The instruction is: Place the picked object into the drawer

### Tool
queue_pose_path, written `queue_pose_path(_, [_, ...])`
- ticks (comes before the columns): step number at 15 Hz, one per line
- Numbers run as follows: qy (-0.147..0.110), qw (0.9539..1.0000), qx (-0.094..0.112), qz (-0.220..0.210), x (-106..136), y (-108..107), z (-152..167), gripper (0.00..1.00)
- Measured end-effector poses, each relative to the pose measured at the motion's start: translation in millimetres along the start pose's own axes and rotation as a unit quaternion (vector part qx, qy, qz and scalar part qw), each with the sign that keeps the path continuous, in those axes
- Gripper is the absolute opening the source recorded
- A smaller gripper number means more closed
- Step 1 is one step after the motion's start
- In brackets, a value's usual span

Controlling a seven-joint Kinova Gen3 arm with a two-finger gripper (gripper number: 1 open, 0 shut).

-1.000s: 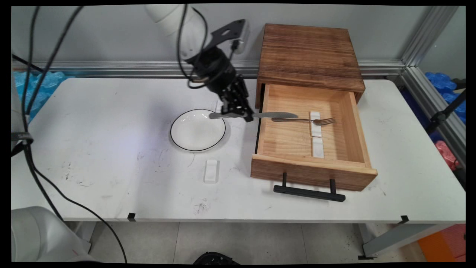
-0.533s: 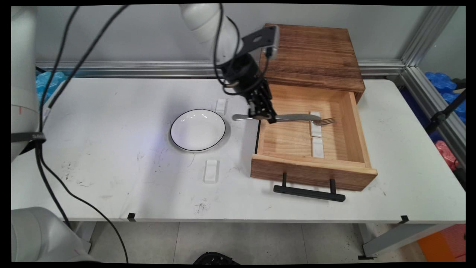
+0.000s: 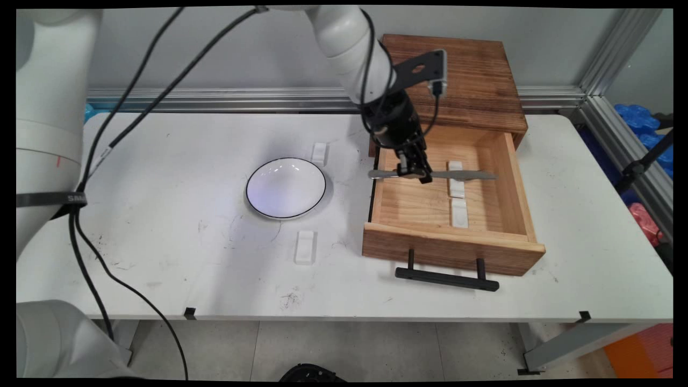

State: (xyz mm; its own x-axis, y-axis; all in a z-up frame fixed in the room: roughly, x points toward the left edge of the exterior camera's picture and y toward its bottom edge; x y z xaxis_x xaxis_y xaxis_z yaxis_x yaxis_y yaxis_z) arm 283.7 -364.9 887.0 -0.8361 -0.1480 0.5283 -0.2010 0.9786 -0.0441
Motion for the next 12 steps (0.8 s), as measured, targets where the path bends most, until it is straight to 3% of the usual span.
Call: queue_pose_path(12, [-0.01, 0.9999, -0.012, 0.007, 31.1, -5.1, 52.9, 0.0])
